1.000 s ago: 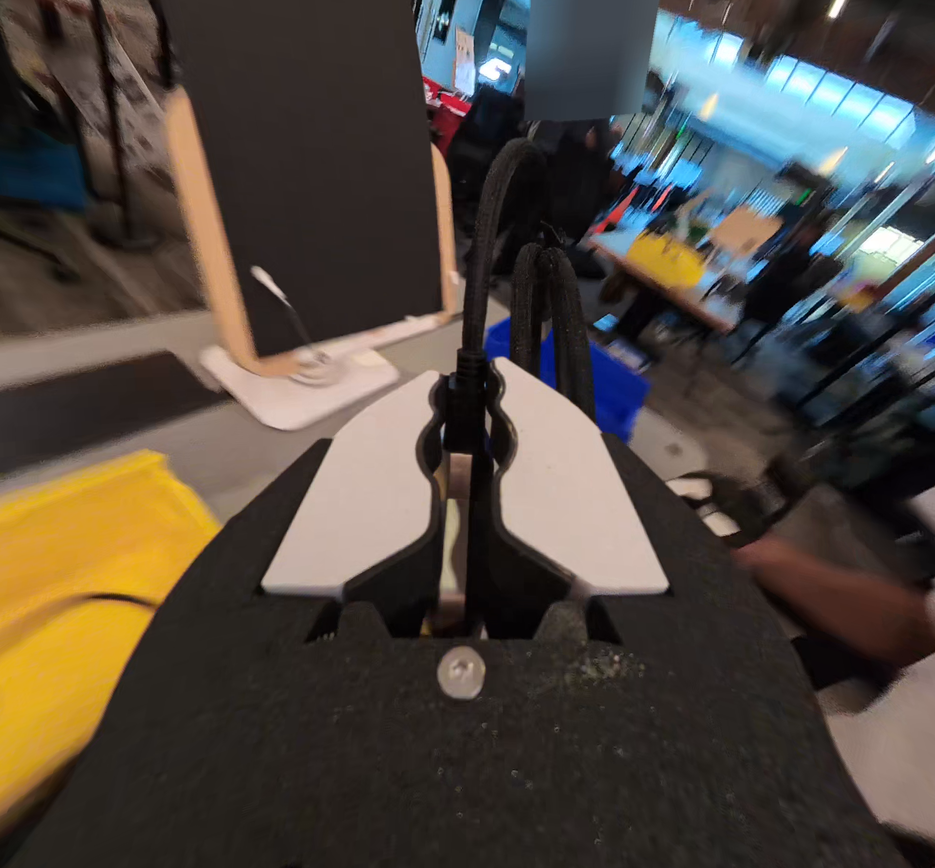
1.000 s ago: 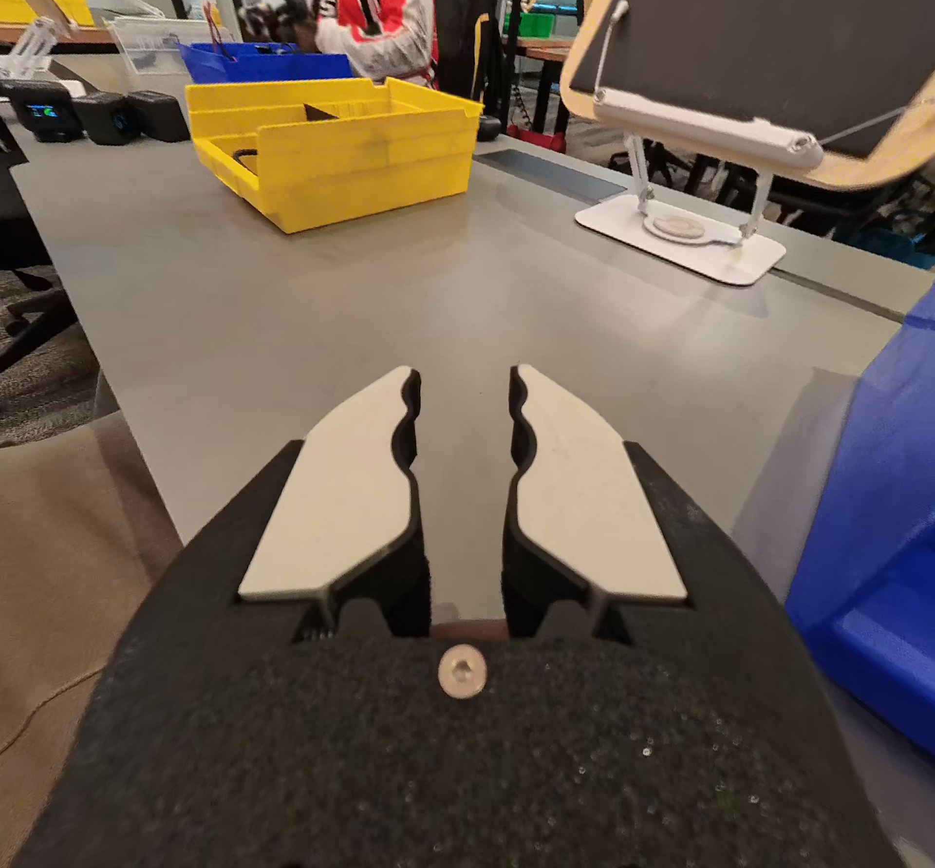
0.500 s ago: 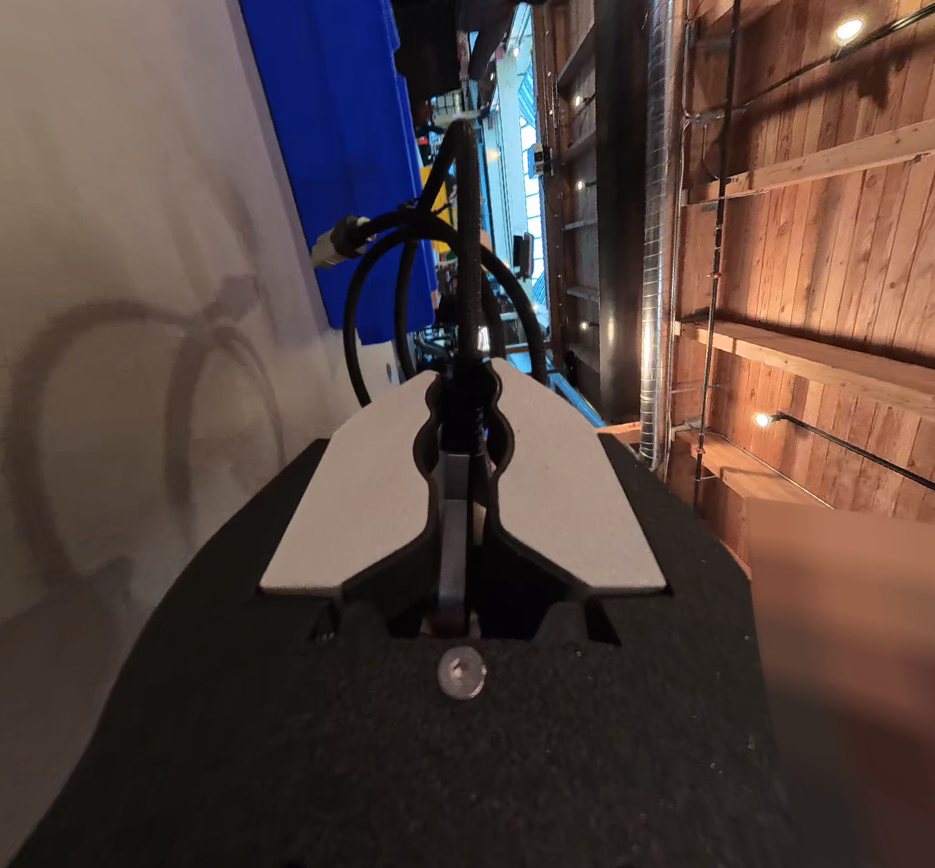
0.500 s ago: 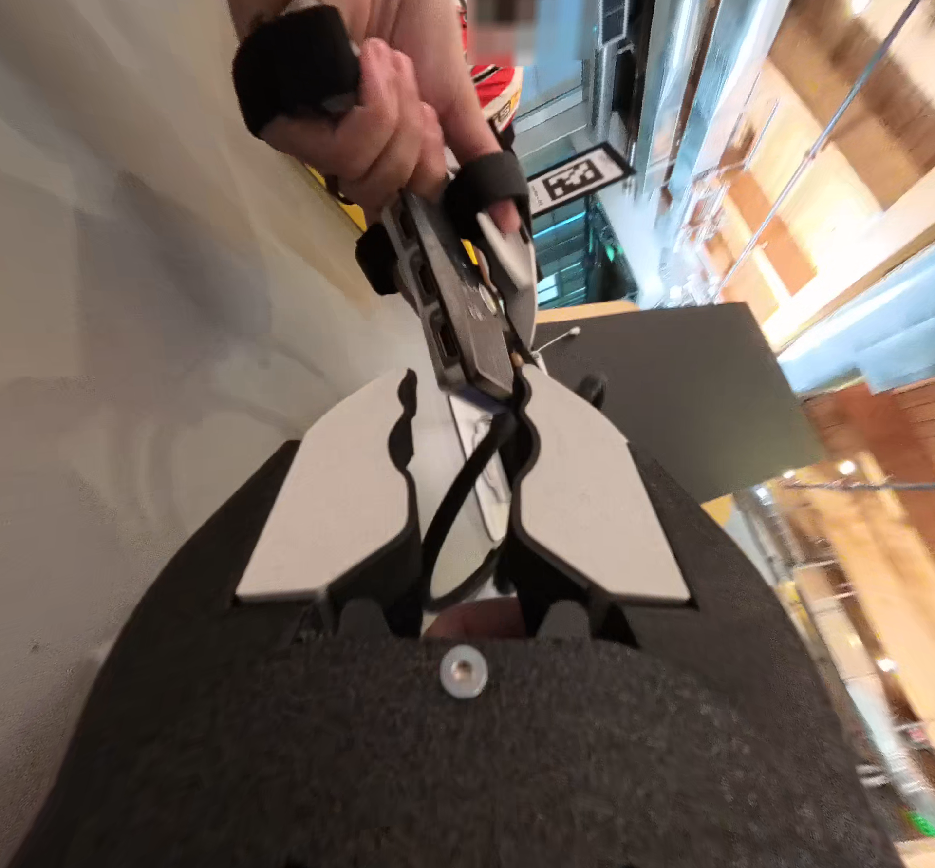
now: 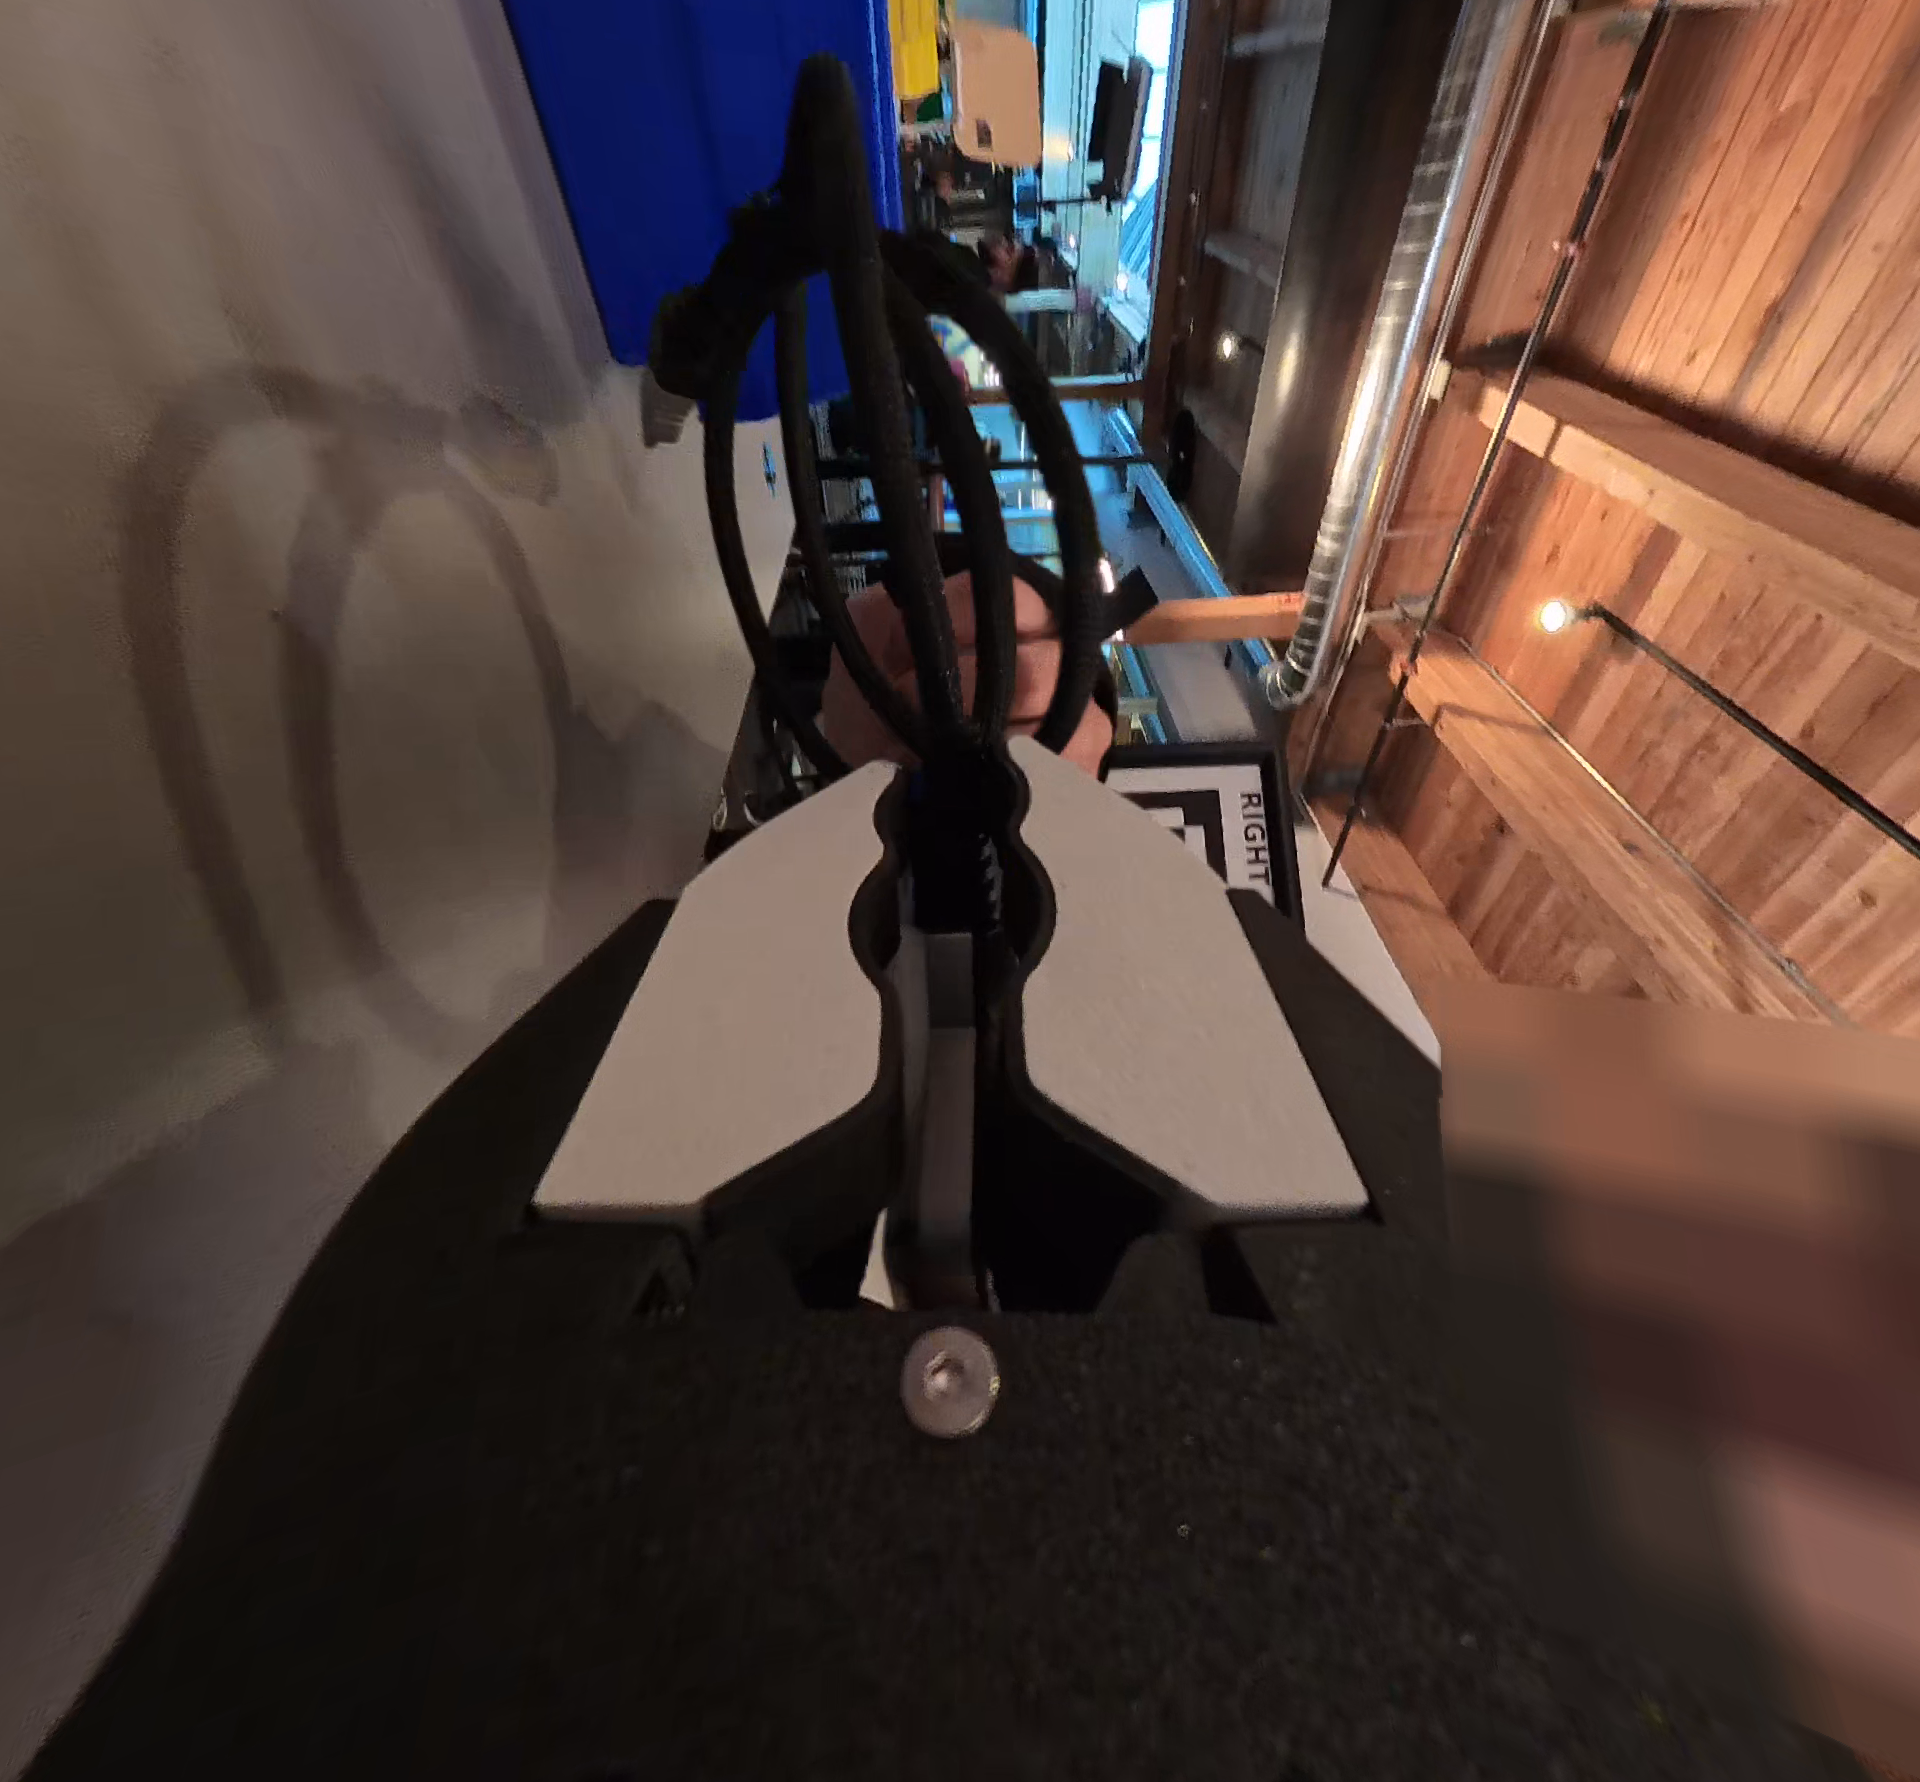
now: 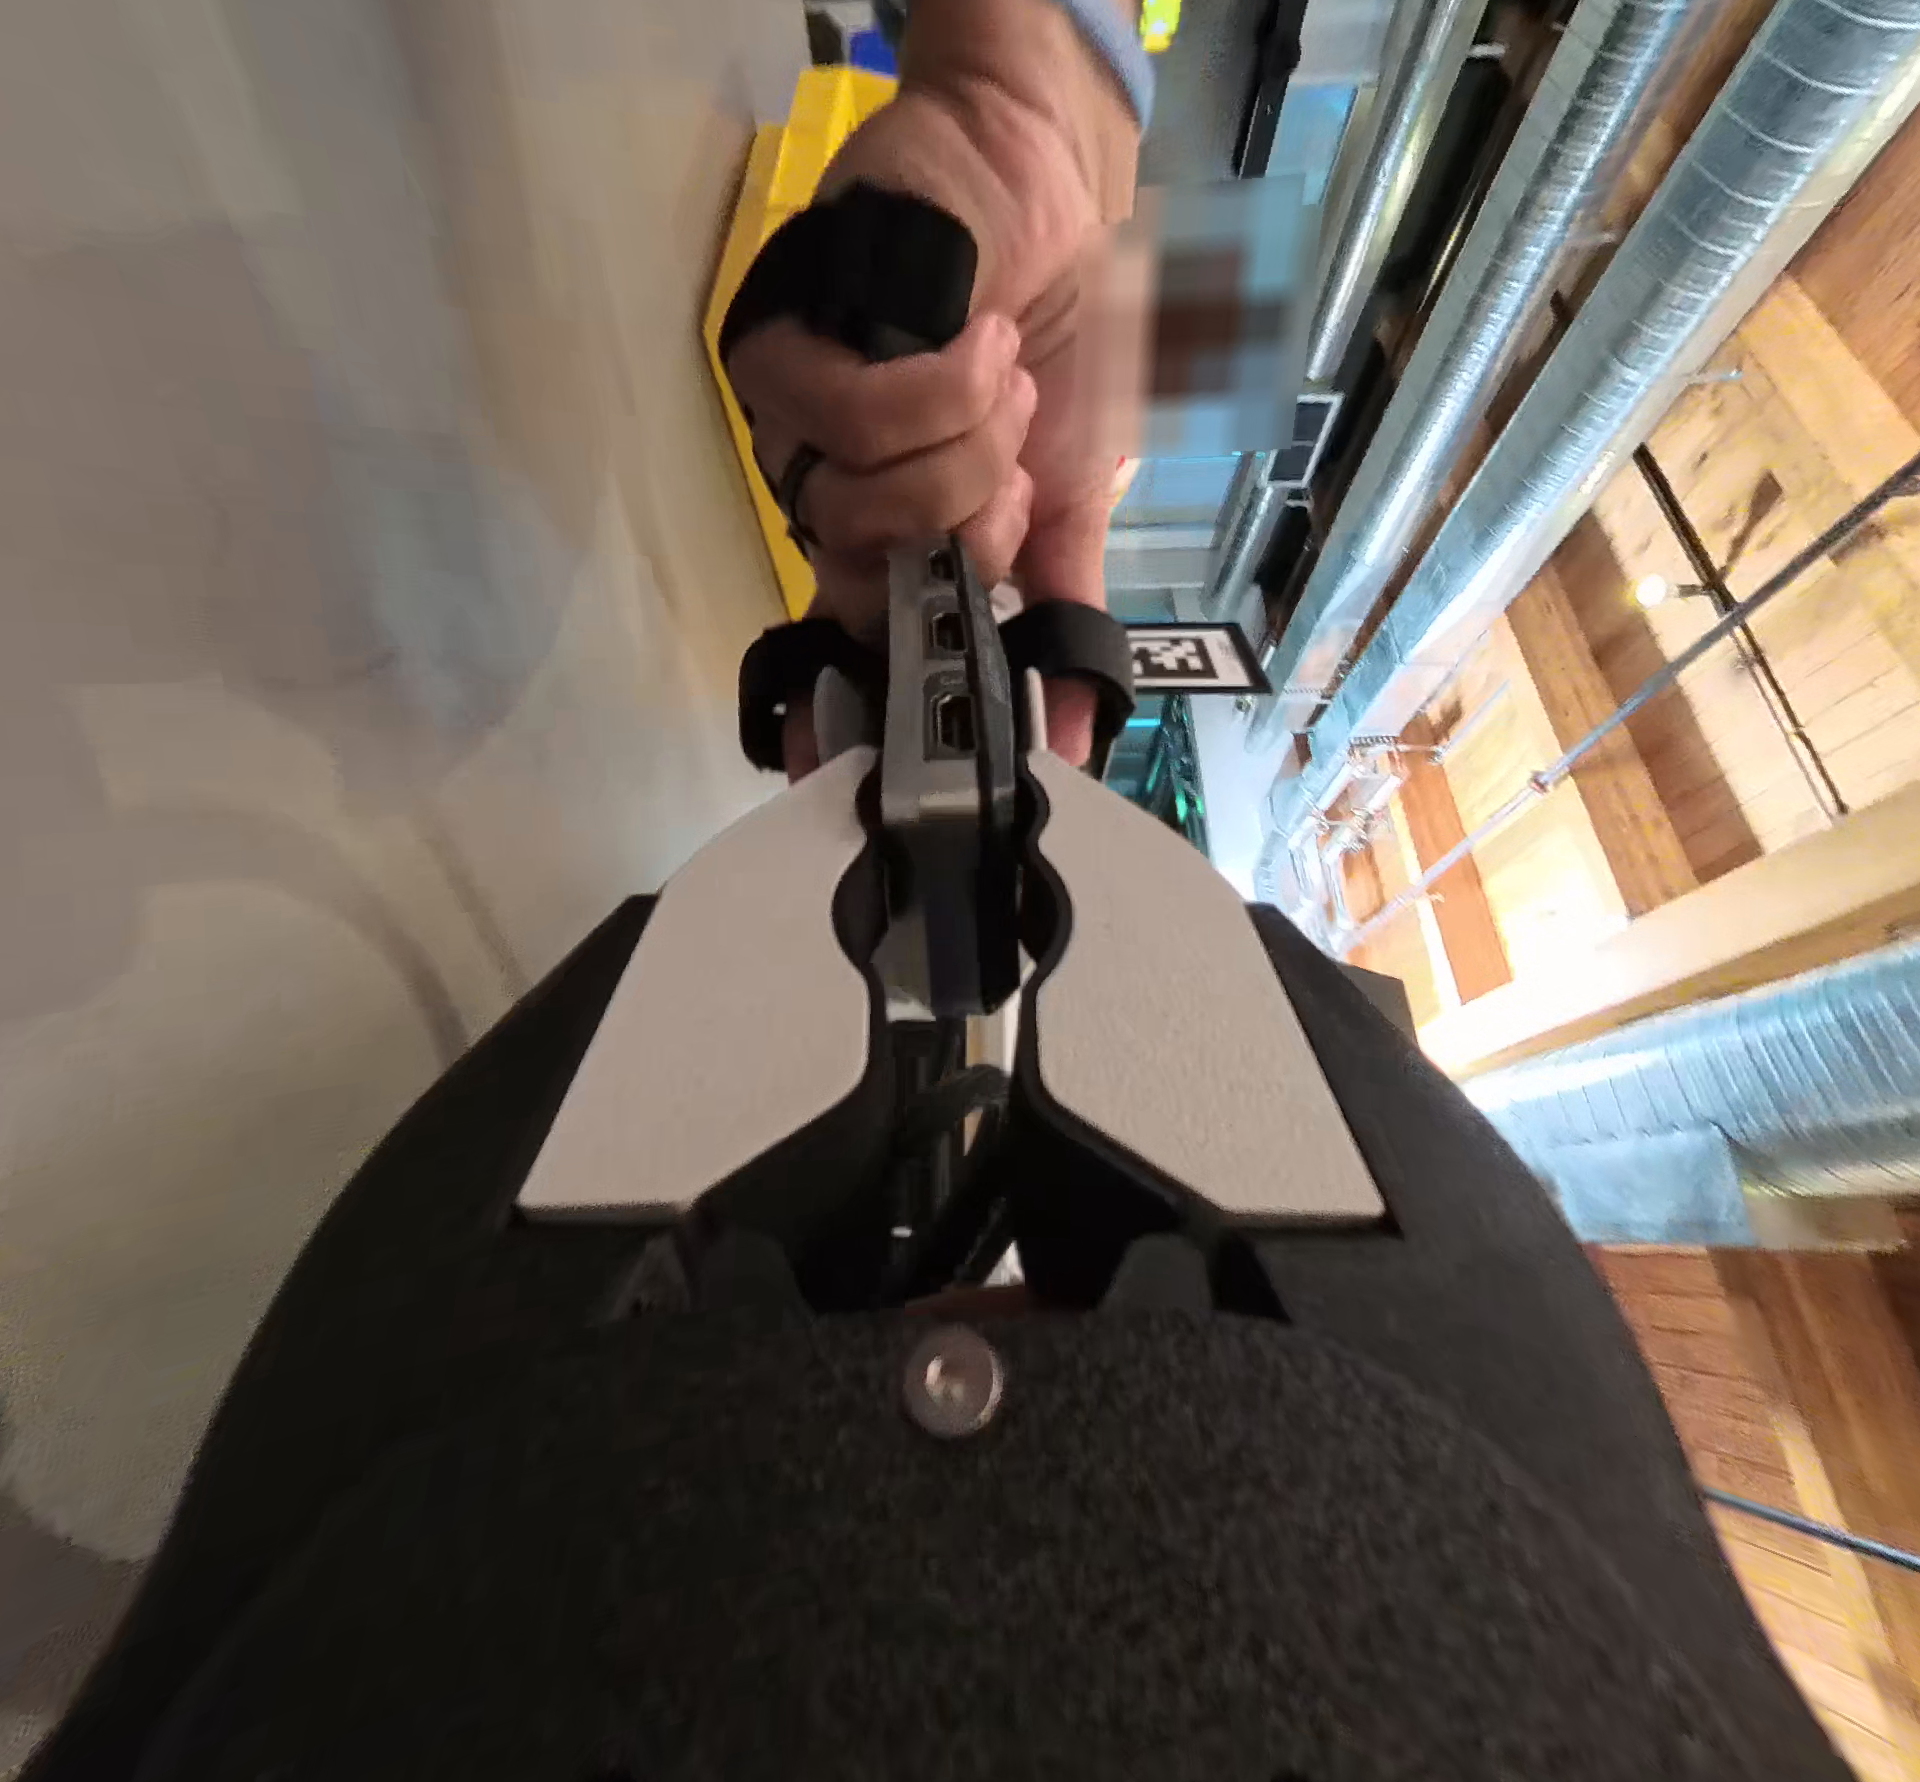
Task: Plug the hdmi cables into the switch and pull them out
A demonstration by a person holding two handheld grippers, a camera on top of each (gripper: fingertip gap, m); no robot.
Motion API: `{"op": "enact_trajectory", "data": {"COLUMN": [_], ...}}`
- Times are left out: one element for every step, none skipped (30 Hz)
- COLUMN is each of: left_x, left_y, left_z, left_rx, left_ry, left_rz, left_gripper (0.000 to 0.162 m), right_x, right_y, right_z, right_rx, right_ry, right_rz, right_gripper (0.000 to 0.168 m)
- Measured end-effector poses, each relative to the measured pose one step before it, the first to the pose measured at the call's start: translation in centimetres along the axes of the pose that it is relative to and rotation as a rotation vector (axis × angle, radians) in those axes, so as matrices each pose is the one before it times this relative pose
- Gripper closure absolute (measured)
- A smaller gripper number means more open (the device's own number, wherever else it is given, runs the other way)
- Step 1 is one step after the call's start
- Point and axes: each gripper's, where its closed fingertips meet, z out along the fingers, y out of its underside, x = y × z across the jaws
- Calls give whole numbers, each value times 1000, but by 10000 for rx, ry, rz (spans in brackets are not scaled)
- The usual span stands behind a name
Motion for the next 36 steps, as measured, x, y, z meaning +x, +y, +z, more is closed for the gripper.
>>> {"op": "enact_trajectory", "data": {"left_x": [139,105,103,117,-24,-240,-115,-193,-114,265,605,591,505,515,504,451,544,539,497,298,16,79,-59,-452,-633,-698,-762,-690,-484,-240,-97,98,176,22,-257,-454], "left_y": [29,-62,-94,-174,-596,-949,-1089,-1030,-866,-572,-73,525,1130,1602,1985,2253,2338,2263,2059,1731,1313,601,-136,-528,-576,-373,-32,205,228,89,-102,-168,-127,-46,-240,-744], "left_z": [43,-14,-165,-423,-736,-1096,-1353,-1540,-1618,-1603,-1542,-1435,-1355,-1283,-1238,-1140,-1013,-878,-727,-616,-510,-443,-478,-416,-301,-174,-106,-28,15,14,-20,-37,-19,-39,-97,-188], "left_rx": [-100,-120,-220,-246,43,379,547,569,607,630,559,433,355,334,309,237,129,49,12,22,40,-83,-182,25,180,128,-51,-146,-126,-64,21,70,64,-9,38,233], "left_ry": [-7,-106,-181,-252,-434,-735,-768,-890,-851,-635,-453,-527,-622,-611,-591,-566,-400,-296,-201,-176,-228,-90,-71,-228,-267,-258,-306,-291,-186,-79,-10,123,211,172,91,172], "left_rz": [146,338,540,629,771,844,1007,953,840,690,545,412,314,239,142,44,53,23,-15,3,31,79,107,214,341,353,316,263,135,-45,-174,-175,-108,40,46,-46], "left_gripper": [148,147,147,141,135,132,134,134,133,133,133,133,133,132,131,131,130,129,127,124,123,121,120,119,118,118,119,119,119,120,120,120,121,122,124,125], "right_x": [290,274,241,170,164,105,51,19,-13,-86,-74,-72,-18,-136,-294,-416,-481,-490,-437,-471,-617,-334,179,-160,-271,-214,-143,-81,-39,-63,-97,-110,-64,-13,23,-22], "right_y": [-132,-32,-48,218,464,592,770,1014,1134,1176,1206,1169,978,720,536,415,333,332,257,203,75,-209,-464,-510,-356,-277,-224,-171,-148,-121,-62,-37,-47,-54,-17,29], "right_z": [-13,34,69,158,224,271,353,524,672,809,971,1050,1064,1014,975,866,770,632,422,199,77,-16,-188,-200,-131,-33,21,47,44,15,-12,-11,-21,-3,26,30], "right_rx": [84,-11,36,-51,-106,-78,-104,-209,-229,-190,-187,-206,-148,-60,3,15,37,10,30,65,69,35,224,283,106,46,24,40,55,65,68,34,28,35,7,-22], "right_ry": [7,131,119,35,39,0,-24,-51,-64,-101,-71,-46,43,29,-2,-13,-14,40,149,191,-52,-152,166,-40,-59,-11,-44,-43,-36,-53,-44,-59,-43,-7,6,-5], "right_rz": [151,147,331,477,384,273,169,159,69,48,87,84,4,-22,-8,35,70,85,70,-19,-332,-407,117,220,-201,-211,-65,16,68,38,-26,-11,5,16,20,-4], "right_gripper": [148,148,148,148,148,148,148,148,148,148,148,148,148,148,148,148,148,147,147,148,148,147,148,148,148,148,148,148,148,148,148,148,148,148,148,148]}}
